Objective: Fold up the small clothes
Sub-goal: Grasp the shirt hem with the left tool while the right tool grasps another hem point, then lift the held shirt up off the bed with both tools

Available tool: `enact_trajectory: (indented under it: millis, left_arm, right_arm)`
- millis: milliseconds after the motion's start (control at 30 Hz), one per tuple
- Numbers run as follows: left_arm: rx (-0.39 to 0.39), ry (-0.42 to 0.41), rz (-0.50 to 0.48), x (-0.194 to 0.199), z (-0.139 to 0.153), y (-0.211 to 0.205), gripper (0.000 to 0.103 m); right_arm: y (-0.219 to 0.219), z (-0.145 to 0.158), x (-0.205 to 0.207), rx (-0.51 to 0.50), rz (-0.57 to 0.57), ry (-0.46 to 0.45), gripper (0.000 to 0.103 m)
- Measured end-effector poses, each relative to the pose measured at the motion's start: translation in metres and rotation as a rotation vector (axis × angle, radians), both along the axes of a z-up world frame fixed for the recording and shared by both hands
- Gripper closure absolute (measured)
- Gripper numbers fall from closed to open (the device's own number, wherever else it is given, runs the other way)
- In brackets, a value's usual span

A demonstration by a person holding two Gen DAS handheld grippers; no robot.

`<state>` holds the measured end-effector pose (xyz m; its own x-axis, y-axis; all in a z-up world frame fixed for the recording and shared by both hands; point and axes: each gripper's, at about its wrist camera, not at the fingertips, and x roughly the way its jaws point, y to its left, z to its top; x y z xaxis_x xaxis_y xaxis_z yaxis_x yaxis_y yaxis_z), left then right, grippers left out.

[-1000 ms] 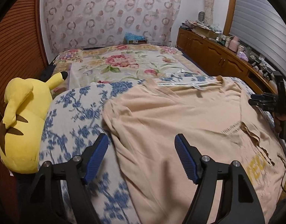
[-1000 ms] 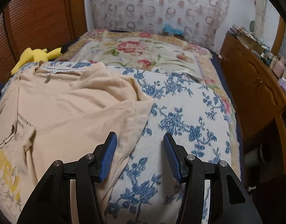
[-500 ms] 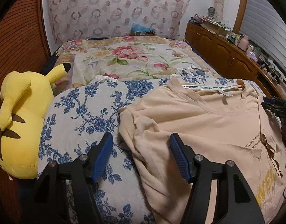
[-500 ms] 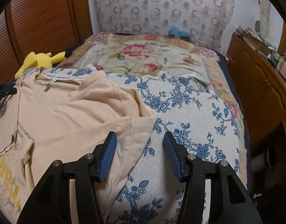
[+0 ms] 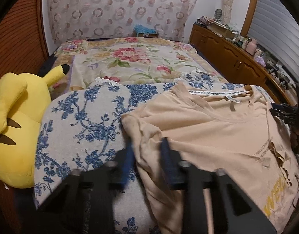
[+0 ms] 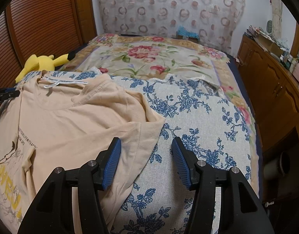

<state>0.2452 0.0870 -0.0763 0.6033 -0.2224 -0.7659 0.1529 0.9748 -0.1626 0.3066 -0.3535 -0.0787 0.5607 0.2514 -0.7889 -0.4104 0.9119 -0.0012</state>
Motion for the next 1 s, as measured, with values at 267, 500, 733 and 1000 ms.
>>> enact_trajectory:
  millis: [267,500,733,1000]
  left_arm:
    - [-0.027,-0.024,0.027,-0.002,0.009,0.009,0.097]
    - [-0.024,-0.089,0.053,-0.01,0.028,0.017,0.099]
    - [-0.043,-0.177,0.049,-0.036,0.062,0.018,0.099]
    - [-0.042,-0.256,0.018,-0.084,0.095,0.011,0.099]
  right_arm:
    - [0.014,-0.003,0.006,-0.007,0.061,0.024,0.048]
    - [0.037,0.0,-0.007,-0.052,0.156,-0.022,0.099]
    - [0.02,0.03,-0.015,0.015,0.043,-0.091,0.099]
    - [0.022,0.08,-0.061,0.028,0.059,-0.189,0.099]
